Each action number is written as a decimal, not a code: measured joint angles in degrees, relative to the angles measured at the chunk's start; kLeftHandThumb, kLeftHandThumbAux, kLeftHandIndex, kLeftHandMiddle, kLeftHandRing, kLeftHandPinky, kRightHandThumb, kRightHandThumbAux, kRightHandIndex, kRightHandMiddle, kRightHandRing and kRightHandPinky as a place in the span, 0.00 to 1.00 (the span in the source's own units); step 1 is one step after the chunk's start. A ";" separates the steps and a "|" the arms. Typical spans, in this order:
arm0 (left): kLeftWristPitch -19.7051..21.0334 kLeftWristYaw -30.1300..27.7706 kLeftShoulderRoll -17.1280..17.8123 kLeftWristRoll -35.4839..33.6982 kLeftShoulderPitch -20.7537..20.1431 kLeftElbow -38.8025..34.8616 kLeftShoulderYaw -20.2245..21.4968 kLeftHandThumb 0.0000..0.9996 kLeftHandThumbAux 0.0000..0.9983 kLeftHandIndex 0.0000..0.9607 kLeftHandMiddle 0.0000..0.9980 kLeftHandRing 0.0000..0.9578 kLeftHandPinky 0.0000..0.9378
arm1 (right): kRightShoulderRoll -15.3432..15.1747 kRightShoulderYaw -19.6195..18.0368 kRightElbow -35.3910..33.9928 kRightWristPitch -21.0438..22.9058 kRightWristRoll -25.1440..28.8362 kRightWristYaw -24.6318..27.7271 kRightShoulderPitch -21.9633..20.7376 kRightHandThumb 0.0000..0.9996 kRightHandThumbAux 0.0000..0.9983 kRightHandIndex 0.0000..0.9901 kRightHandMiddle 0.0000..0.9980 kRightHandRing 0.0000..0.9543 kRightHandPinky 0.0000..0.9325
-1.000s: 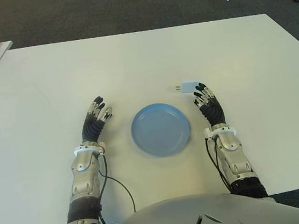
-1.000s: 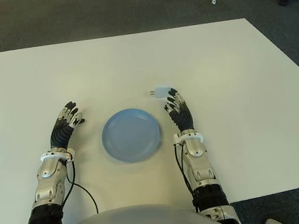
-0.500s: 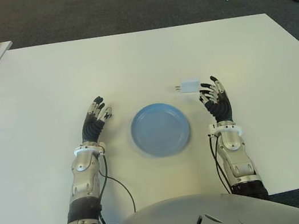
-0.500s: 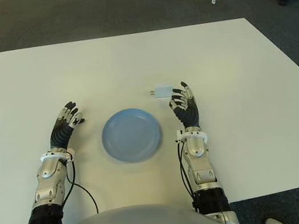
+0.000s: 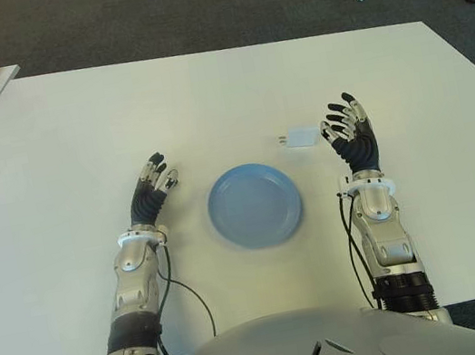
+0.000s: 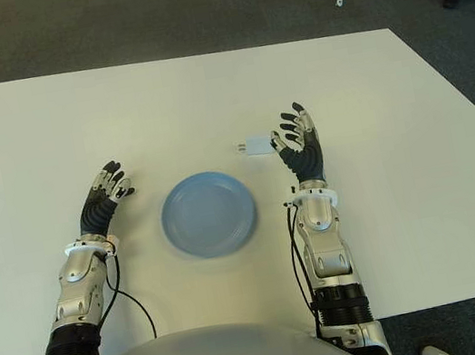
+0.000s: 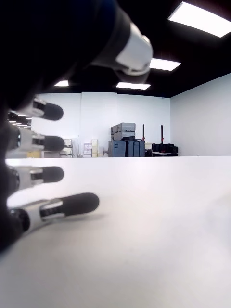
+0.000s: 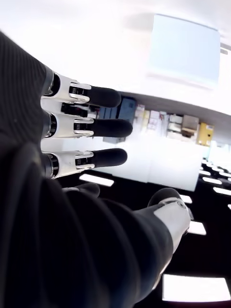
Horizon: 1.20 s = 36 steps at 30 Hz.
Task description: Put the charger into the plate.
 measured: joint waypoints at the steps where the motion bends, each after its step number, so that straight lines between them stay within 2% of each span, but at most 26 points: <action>1: -0.01 0.00 -0.02 0.00 0.00 0.03 0.01 0.00 0.57 0.01 0.07 0.04 0.04 | -0.21 0.05 0.11 0.00 -0.19 0.05 -0.25 0.27 0.71 0.09 0.20 0.22 0.24; 12: -0.09 0.00 -0.09 0.01 0.05 0.14 0.02 0.00 0.57 0.01 0.07 0.04 0.04 | -1.95 0.53 1.17 -0.42 -1.38 0.89 -2.19 0.35 0.67 0.07 0.21 0.22 0.24; 20: -0.11 0.00 -0.16 0.00 0.10 -0.06 0.02 0.00 0.58 0.01 0.07 0.04 0.04 | -4.39 2.38 3.43 -3.62 -3.69 1.80 -4.23 0.37 0.59 0.04 0.12 0.12 0.12; 26: -0.21 0.01 -0.16 0.01 0.25 -0.08 0.01 0.00 0.58 0.01 0.07 0.04 0.04 | -7.92 3.46 10.14 -7.02 -6.32 2.23 -7.91 0.40 0.48 0.01 0.04 0.03 0.02; 31: -0.48 0.01 -0.16 0.00 0.51 -0.14 0.02 0.00 0.58 0.01 0.07 0.04 0.04 | -11.03 5.10 14.19 -9.66 -8.71 3.04 -10.11 0.38 0.38 0.00 0.01 0.00 0.00; 36: -0.84 0.01 -0.19 0.00 0.87 -0.18 -0.01 0.00 0.57 0.01 0.07 0.04 0.04 | -14.83 8.08 23.34 -12.89 -13.18 3.08 -14.62 0.35 0.32 0.00 0.00 0.00 0.00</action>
